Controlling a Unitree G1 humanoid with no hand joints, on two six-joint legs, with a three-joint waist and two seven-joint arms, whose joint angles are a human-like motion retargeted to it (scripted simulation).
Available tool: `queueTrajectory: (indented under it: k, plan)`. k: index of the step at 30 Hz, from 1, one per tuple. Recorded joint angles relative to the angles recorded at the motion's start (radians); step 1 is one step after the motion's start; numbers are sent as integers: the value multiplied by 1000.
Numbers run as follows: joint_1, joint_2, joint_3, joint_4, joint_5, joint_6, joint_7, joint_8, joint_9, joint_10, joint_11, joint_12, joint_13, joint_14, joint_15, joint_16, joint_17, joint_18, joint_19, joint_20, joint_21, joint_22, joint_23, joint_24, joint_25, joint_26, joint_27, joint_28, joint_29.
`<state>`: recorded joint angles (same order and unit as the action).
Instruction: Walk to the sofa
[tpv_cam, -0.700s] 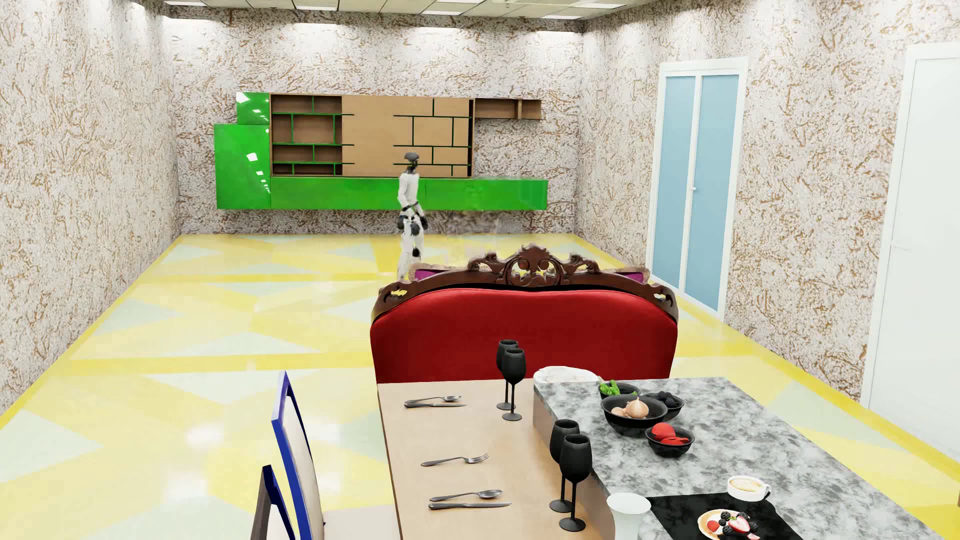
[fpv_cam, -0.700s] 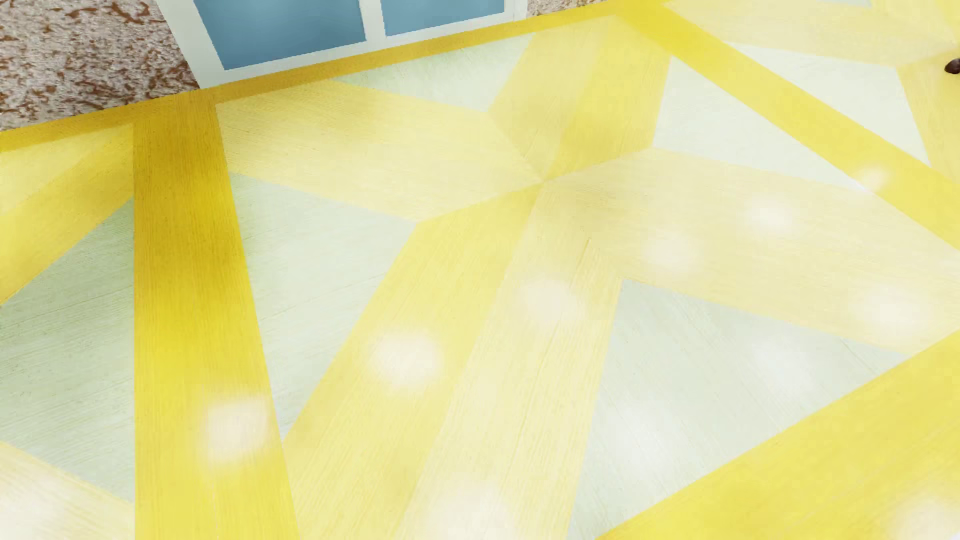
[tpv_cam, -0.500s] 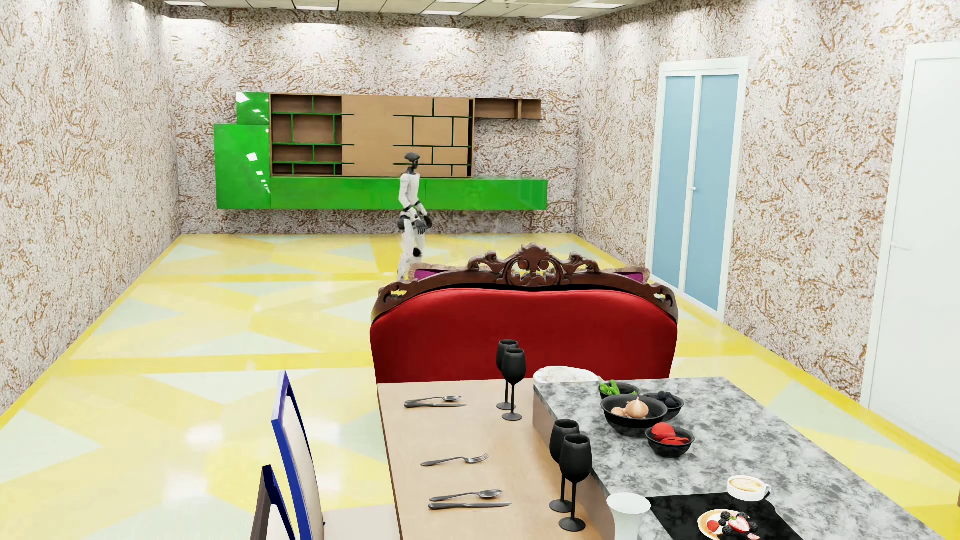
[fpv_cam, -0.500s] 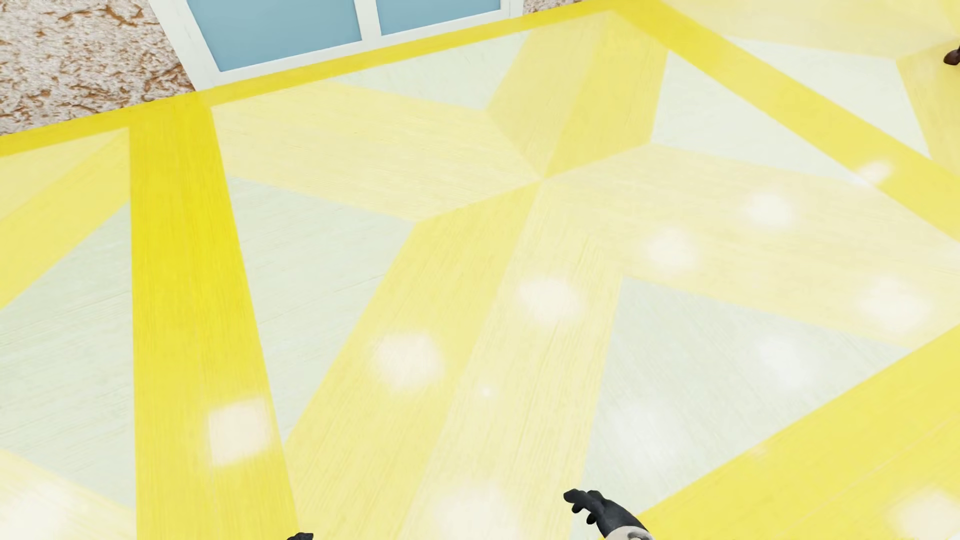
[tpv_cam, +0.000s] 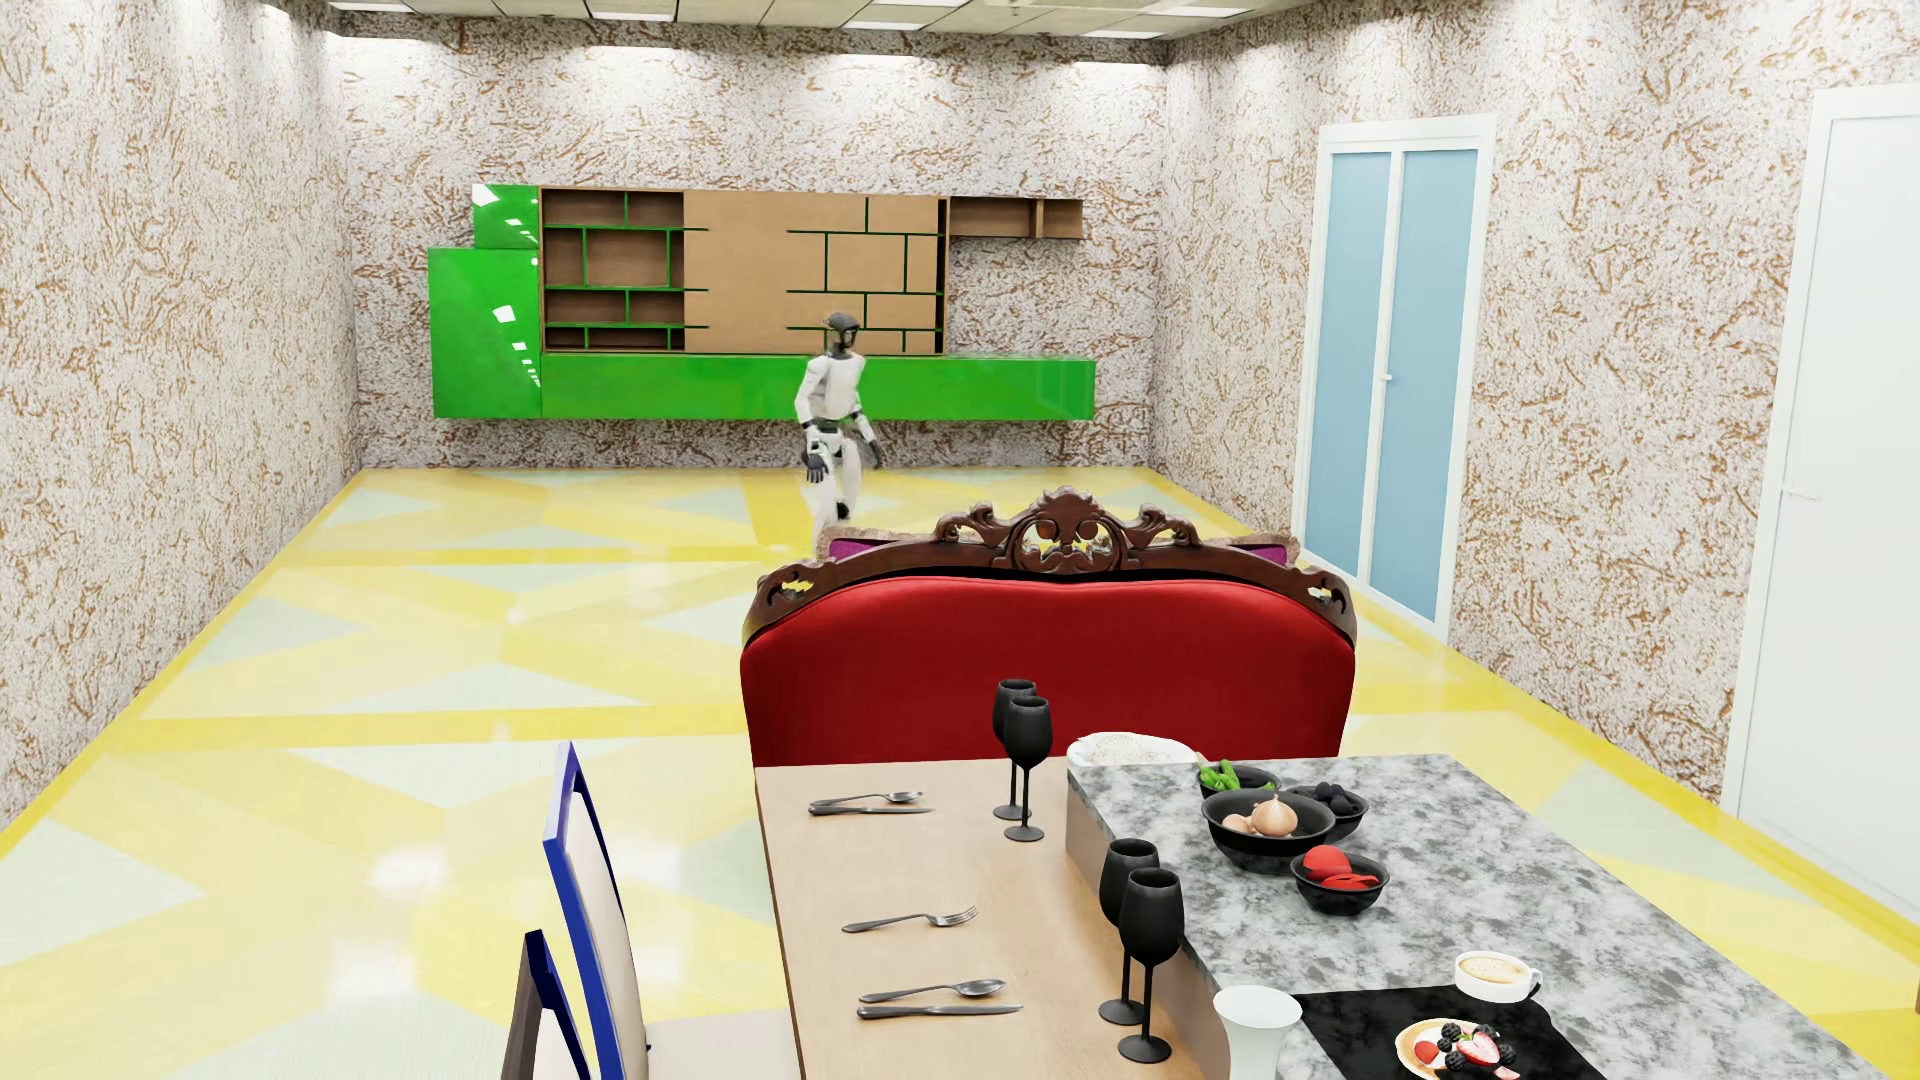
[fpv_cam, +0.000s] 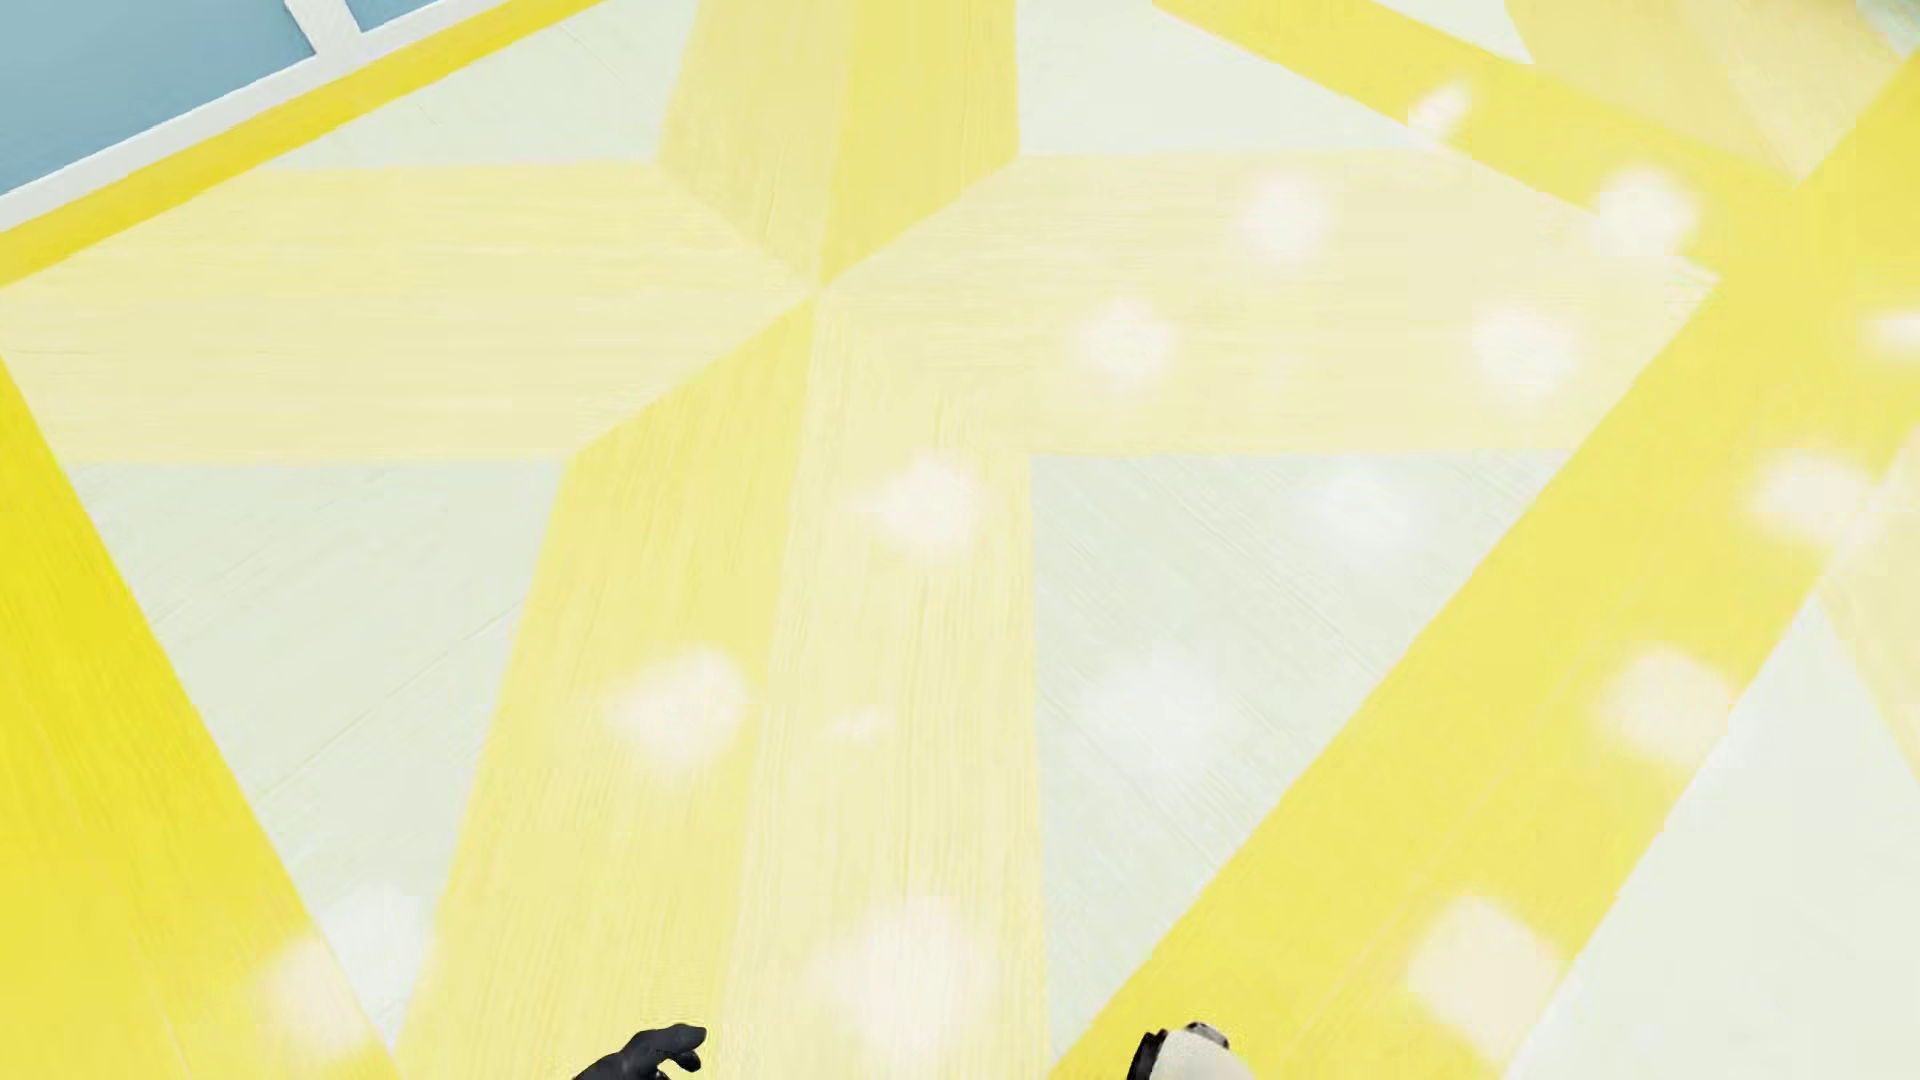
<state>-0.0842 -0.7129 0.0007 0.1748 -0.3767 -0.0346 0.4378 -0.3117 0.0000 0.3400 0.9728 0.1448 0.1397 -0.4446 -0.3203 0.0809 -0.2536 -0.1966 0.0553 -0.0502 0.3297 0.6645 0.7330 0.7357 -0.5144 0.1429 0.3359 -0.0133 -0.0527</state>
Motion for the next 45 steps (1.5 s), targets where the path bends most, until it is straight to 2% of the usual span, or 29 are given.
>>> queueTrajectory:
  k: [4, 7, 8, 9, 10, 11, 12, 13, 15, 17, 18, 19, 21, 22, 23, 25, 26, 28, 30, 32, 34, 35, 36, 37, 38, 39, 40, 42, 45]
  plan:
    - [91, -192, -31, 9, -122, 5, 89, -77, 4, -26, -119, -34, 82, -1, -16, 3, -34, -51, -150, 39, -131, -83, -171, -80, -72, -34, -43, 15, -28]
    - [141, -184, -48, 103, 18, 6, 100, -32, 4, 98, -103, 68, 68, 247, 11, 28, -10, -61, -193, 180, -173, -169, -292, -167, -175, -28, -84, 116, -36]
    - [111, -143, -42, 191, 88, 14, 78, -32, 4, 235, -103, 126, 39, 432, -32, 36, 14, -15, -201, 227, -168, -187, -312, -180, -207, -17, -101, 152, -36]
    - [47, -93, -29, 279, 158, 26, 78, -33, 8, 407, -113, 179, 11, 525, -76, 40, 33, 145, -202, 260, -161, -184, -337, -182, -234, 0, -122, 171, -34]
    - [-114, -31, 3, 218, 235, 35, -129, -16, 18, 633, -137, 220, -16, 426, -113, 46, 48, 226, -201, 275, -153, -163, -366, -171, -254, 25, -144, 164, -32]
    - [-277, 47, 28, 87, 297, 39, -304, 8, 27, 820, -187, 250, -46, 336, -138, 49, 60, 184, -196, 274, -142, -133, -394, -149, -263, 50, -164, 133, -33]
    - [-410, 140, 44, -22, 343, 39, -384, 35, 31, 902, -260, 270, -78, 267, -151, 43, 67, 119, -188, 267, -131, -96, -412, -124, -263, 71, -175, 93, -35]
    - [-527, 240, 56, -85, 376, 35, -405, 65, 32, 895, -341, 285, -111, 217, -158, 29, 66, 85, -178, 265, -115, -58, -421, -105, -261, 90, -176, 52, -31]
    - [-700, 438, 83, -127, 417, 22, -381, 117, 34, 681, -476, 312, -190, 166, -178, -7, 41, 100, -162, 274, -54, -7, -425, -88, -261, 113, -169, -29, 11]
    - [-768, 634, 112, -109, 431, 13, -296, 184, 43, 269, -577, 357, -307, 247, -195, -41, 10, 181, -141, 283, 42, -14, -406, -65, -245, 94, -165, -89, 59]
    - [-771, 729, 126, -145, 416, 4, -343, 221, 52, 47, -605, 382, -363, 296, -196, -65, 3, 115, -122, 297, 85, -31, -374, -50, -218, 79, -156, -83, 54]
    - [-757, 807, 139, -167, 393, -5, -403, 264, 60, -87, -603, 403, -398, 326, -162, -94, 6, 109, -109, 320, 112, -47, -319, -39, -179, 73, -136, -51, 28]
    - [-737, 881, 156, -128, 333, -15, -274, 311, 73, 70, -458, 426, -396, 458, 76, -156, 26, 146, -54, 362, 113, -51, -149, -28, -86, 80, -47, 21, -48]
    - [-725, 836, 165, -141, 298, -23, -271, 332, 82, 211, -258, 410, -369, 418, 289, -176, 30, 235, 54, 367, 87, -35, -56, -24, -48, 87, 19, 36, -87]
    - [-690, 726, 167, -157, 256, -32, -268, 320, 93, 303, 0, 371, -332, 316, 458, -175, 39, 248, 125, 361, 57, -13, 29, -20, -18, 97, 89, 34, -121]
    - [-545, 417, 142, -195, 225, -44, -267, 314, 110, 289, 359, 245, -265, 188, 336, -130, 57, 236, 18, 309, 57, 20, 188, 9, 11, 98, 148, 17, -85]
    - [-451, 268, 118, -210, 235, -44, -279, 306, 108, 219, 391, 172, -227, 160, 295, -102, 55, 215, 13, 270, 109, 13, 229, 31, 7, 93, 142, 21, 9]
    - [-263, 59, 67, -234, 249, -31, -316, 255, 88, 79, 217, 76, -109, 122, 212, -55, 6, 199, -5, 202, 182, -11, 228, 51, 18, 12, 48, 63, 204]
    - [-104, -59, 18, -251, 255, -16, -338, 259, 66, 41, -134, -24, 60, 28, 208, -27, -41, 205, -25, 110, 83, -60, 120, 43, 72, -74, 23, 66, 267]
    - [45, -77, -26, -244, 233, -11, -371, 277, 48, 33, -614, -101, 231, -53, 230, 9, -38, 187, -5, 39, -110, -162, -29, 10, 78, -145, 26, 72, 155]
    - [163, -46, -66, -205, 193, -16, -416, 148, 37, 114, -754, -94, 339, -21, 215, 20, 52, 142, -5, 43, -282, -272, -103, -92, 42, -183, 52, 140, -77]
    - [168, -54, -84, -156, 201, -11, -430, 127, 39, 250, -612, -60, 353, 110, 353, 34, 113, 112, -126, 60, -322, -312, -96, -148, 25, -185, 83, 171, -161]
    - [111, -49, -93, -119, 210, 0, -459, 98, 45, 480, -454, -17, 339, 355, 373, 49, 158, 90, -196, 78, -326, -333, -65, -183, 13, -173, 117, 188, -179]
    - [8, -20, -93, -50, 226, 15, -438, 76, 52, 725, -338, 23, 298, 555, 275, 55, 176, 55, -183, 97, -295, -329, -14, -192, 1, -142, 134, 193, -123]
    - [-109, 37, -79, 21, 259, 33, -417, 59, 58, 908, -292, 48, 239, 551, 186, 51, 172, 83, -178, 112, -237, -291, 37, -179, -16, -96, 131, 192, -18]
    - [-230, 121, -55, 36, 307, 50, -412, 55, 59, 1005, -317, 59, 169, 455, 131, 40, 155, 180, -174, 121, -168, -222, 76, -158, -42, -40, 108, 182, 84]
    - [-326, 222, -29, 42, 357, 61, -376, 71, 55, 1002, -385, 72, 94, 376, 98, 25, 131, 183, -167, 126, -98, -135, 97, -133, -78, 18, 80, 155, 139]
    - [-473, 418, 20, 9, 437, 63, -307, 145, 40, 813, -503, 126, -59, 279, 37, 1, 83, 172, -151, 127, 40, 12, 89, -80, -168, 119, 24, 30, 139]
    - [-581, 631, 86, -61, 475, 51, -315, 278, 13, 199, -518, 301, -292, 301, -134, -4, 56, 114, -144, 164, 180, 39, -36, -28, -217, 104, -66, -170, 83]
